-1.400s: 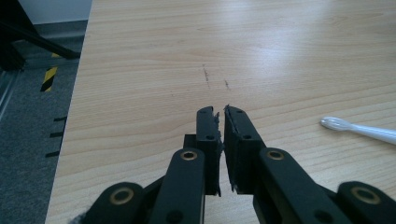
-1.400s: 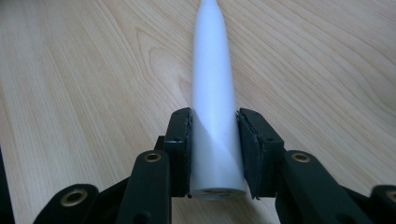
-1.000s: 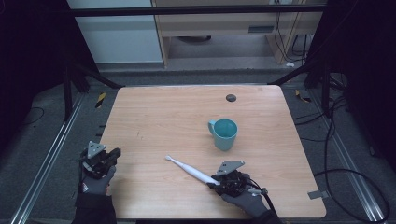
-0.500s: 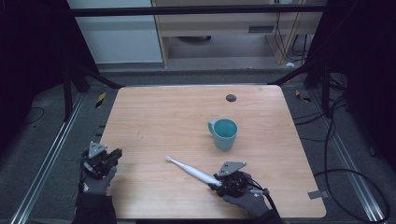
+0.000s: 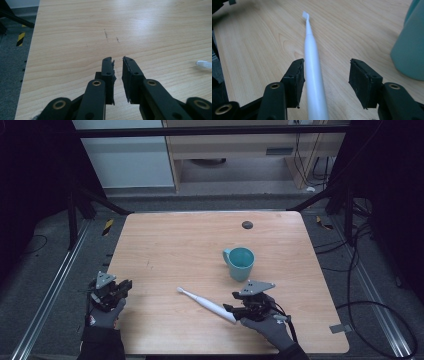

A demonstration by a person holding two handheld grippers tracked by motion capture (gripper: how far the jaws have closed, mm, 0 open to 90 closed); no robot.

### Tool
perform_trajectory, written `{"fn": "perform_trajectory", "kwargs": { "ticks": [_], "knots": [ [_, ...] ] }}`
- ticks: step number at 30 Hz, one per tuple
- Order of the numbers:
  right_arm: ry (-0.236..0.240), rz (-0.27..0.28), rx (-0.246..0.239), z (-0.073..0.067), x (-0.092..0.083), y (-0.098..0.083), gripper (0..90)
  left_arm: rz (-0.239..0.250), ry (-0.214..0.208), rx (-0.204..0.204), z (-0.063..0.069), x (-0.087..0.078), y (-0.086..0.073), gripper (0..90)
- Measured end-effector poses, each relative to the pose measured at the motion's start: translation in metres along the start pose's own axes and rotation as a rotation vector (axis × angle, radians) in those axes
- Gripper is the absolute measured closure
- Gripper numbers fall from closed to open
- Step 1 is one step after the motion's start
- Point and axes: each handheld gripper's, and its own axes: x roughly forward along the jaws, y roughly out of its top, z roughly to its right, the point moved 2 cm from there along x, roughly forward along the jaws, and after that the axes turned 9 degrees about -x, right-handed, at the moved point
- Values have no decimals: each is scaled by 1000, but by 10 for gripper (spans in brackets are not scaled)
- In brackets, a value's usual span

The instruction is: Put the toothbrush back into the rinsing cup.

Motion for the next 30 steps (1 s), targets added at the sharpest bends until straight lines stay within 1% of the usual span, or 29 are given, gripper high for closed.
{"fn": "perform_trajectory", "kwargs": {
  "ticks": [1, 2, 4, 6, 8, 9, 12, 14, 17, 22, 26, 30],
  "knots": [
    [0, 0, 0, 0, 0, 0, 459, -1, 0, 1, 0, 0, 0, 783],
    [-18, -12, -6, 2, -3, 6, 459, -2, -3, 2, 0, 1, 0, 777],
    [-21, -9, -6, 3, -4, 9, 462, -6, -5, 4, 0, 1, 0, 774],
    [-22, -7, 2, 6, -6, 16, 462, -13, -5, 7, 0, 2, 0, 770],
    [-23, -18, -5, 8, -7, 26, 458, -15, -7, 5, 0, 3, 0, 763],
    [-23, -18, -5, 8, -7, 26, 458, -14, -6, 5, 0, 4, 0, 763],
    [-20, -40, -10, 11, -8, 38, 458, -19, -3, 7, -1, 4, 0, 747],
    [-19, -46, -9, 11, -8, 40, 455, -22, -5, 3, -1, 4, -1, 742],
    [-18, -71, -16, 11, -7, 48, 450, -28, -6, 6, -1, 5, -1, 723],
    [-14, -97, -24, 12, -4, 58, 441, -27, -8, 4, -2, 6, -2, 686],
    [-7, -134, -31, 13, 1, 66, 433, -29, -11, 4, -3, 7, -1, 664],
    [3, -187, -59, 11, 5, 77, 431, -29, -12, 9, -2, 7, -1, 644]
  ]
}}
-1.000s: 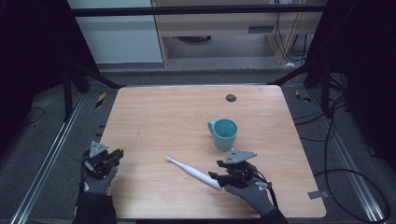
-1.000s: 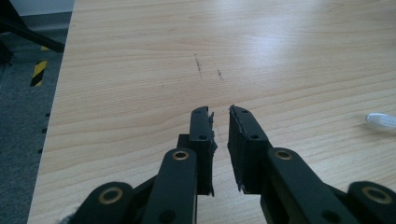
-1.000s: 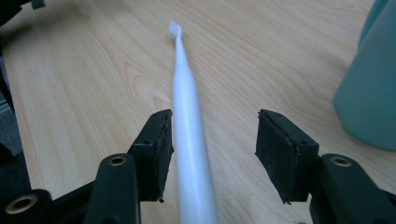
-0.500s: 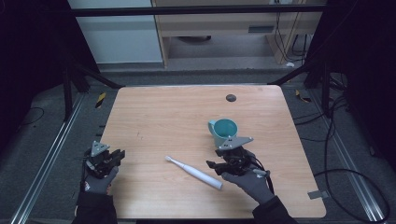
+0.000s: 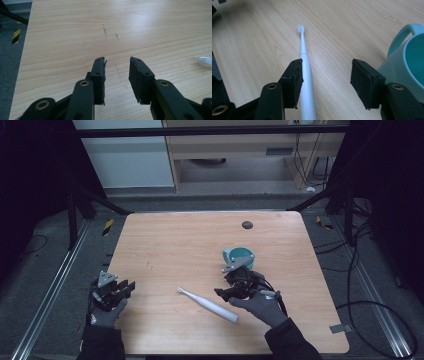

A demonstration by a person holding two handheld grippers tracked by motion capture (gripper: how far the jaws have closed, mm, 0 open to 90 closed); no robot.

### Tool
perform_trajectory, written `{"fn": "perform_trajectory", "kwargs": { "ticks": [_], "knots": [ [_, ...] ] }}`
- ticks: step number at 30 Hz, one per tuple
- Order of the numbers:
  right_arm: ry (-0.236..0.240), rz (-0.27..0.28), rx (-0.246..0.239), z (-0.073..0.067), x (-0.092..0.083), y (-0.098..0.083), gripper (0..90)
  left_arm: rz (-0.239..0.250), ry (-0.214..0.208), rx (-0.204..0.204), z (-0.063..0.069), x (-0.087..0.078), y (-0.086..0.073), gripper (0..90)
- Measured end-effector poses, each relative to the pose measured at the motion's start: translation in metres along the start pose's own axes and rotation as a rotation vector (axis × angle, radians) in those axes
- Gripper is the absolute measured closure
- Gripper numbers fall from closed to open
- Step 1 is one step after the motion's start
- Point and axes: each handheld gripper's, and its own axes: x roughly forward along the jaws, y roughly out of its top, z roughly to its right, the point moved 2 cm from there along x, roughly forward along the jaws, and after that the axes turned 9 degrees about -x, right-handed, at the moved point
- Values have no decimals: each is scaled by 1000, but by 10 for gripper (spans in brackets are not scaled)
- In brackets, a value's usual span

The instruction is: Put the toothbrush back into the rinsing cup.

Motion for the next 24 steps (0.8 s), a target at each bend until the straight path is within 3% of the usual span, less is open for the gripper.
{"fn": "perform_trajectory", "kwargs": {
  "ticks": [11, 12, 20, 24],
  "knots": [
    [28, -74, -54, -2, 9, 26, 426, -5, -5, 1, 0, 1, 0, 607],
    [39, -100, -56, -4, 12, 29, 425, -6, -5, 3, 0, 1, 0, 602],
    [68, -178, -90, -9, 29, 32, 439, -10, -7, 15, 1, 2, 0, 590],
    [88, -249, -103, -14, 40, 30, 453, -11, -10, 20, 2, 2, 0, 577]
  ]
}}
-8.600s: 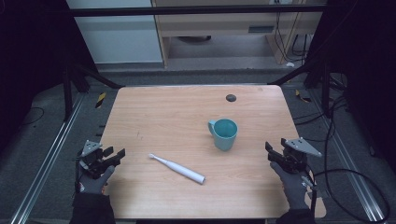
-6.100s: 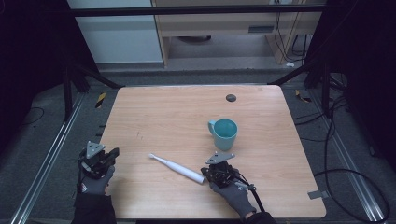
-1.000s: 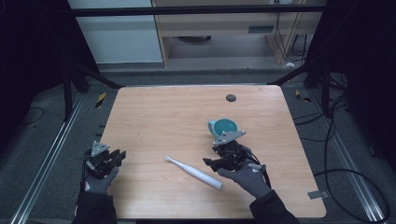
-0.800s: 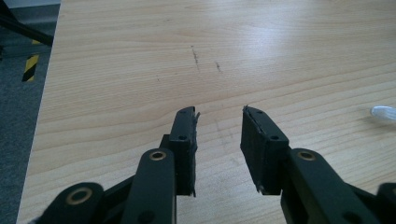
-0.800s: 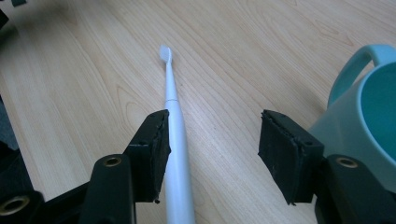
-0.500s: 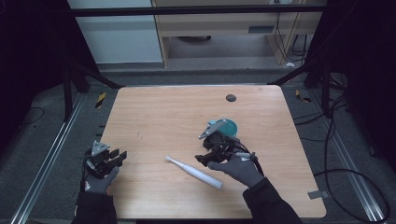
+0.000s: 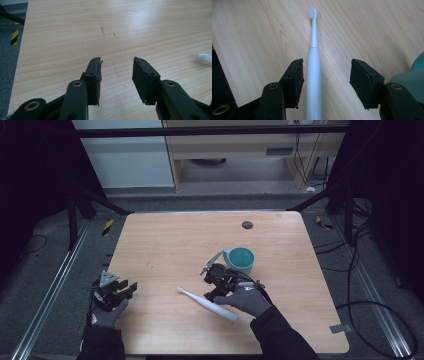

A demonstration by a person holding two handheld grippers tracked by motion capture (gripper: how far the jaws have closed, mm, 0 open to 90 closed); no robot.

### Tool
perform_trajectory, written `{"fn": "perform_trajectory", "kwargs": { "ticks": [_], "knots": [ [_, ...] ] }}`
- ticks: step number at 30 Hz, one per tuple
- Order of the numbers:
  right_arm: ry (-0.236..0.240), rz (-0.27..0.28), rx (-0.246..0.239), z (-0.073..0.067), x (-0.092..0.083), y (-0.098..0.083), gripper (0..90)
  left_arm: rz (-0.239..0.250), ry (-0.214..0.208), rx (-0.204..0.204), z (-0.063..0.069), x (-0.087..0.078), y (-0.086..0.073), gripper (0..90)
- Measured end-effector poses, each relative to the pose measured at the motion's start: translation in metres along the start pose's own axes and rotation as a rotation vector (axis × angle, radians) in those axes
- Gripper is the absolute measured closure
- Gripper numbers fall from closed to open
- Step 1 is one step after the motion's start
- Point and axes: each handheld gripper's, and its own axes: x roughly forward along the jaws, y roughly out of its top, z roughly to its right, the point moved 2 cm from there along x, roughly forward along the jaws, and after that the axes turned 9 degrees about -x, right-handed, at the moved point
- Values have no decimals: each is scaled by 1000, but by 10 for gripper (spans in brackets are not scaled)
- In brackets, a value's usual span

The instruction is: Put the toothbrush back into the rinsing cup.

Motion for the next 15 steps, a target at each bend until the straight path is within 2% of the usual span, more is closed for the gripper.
{"fn": "perform_trajectory", "kwargs": {
  "ticks": [10, 15],
  "knots": [
    [9, -58, -33, -6, 16, 0, 478, -3, -1, 12, 2, 0, 0, 562],
    [36, -72, -21, -8, 25, -4, 486, -5, -1, 12, 1, 0, 0, 562]
  ]
}}
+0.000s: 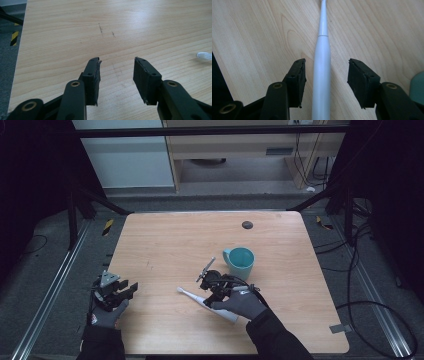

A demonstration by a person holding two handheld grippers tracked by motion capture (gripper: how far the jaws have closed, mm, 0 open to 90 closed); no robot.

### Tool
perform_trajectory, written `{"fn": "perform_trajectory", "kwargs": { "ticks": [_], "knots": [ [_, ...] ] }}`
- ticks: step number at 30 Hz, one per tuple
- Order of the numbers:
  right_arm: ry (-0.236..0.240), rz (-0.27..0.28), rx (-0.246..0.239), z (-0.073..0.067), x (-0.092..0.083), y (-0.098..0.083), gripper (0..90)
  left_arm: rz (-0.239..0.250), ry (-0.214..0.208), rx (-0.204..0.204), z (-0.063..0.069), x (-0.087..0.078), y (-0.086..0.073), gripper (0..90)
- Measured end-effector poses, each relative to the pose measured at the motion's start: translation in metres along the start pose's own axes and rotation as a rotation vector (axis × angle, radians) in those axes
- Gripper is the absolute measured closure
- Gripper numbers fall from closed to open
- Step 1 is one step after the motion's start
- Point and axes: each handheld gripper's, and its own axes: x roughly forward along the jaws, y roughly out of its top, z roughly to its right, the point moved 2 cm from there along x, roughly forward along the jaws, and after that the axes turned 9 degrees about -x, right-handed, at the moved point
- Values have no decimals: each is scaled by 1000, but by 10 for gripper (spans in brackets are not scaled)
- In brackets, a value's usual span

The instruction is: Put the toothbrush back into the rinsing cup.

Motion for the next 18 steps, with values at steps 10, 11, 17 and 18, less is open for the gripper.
{"fn": "perform_trajectory", "kwargs": {
  "ticks": [10, 11, 17, 18],
  "knots": [
    [27, -58, -7, 0, 18, -7, 502, 0, -2, -1, 0, 0, 0, 561],
    [29, -68, -6, 0, 22, -8, 506, -5, -1, 2, 0, 1, 0, 561],
    [44, -75, 7, 0, 32, -12, 520, -4, -1, 0, 0, 1, 0, 561],
    [44, -75, 7, 0, 32, -12, 520, -4, -1, 0, 0, 1, 0, 562]
  ]
}}
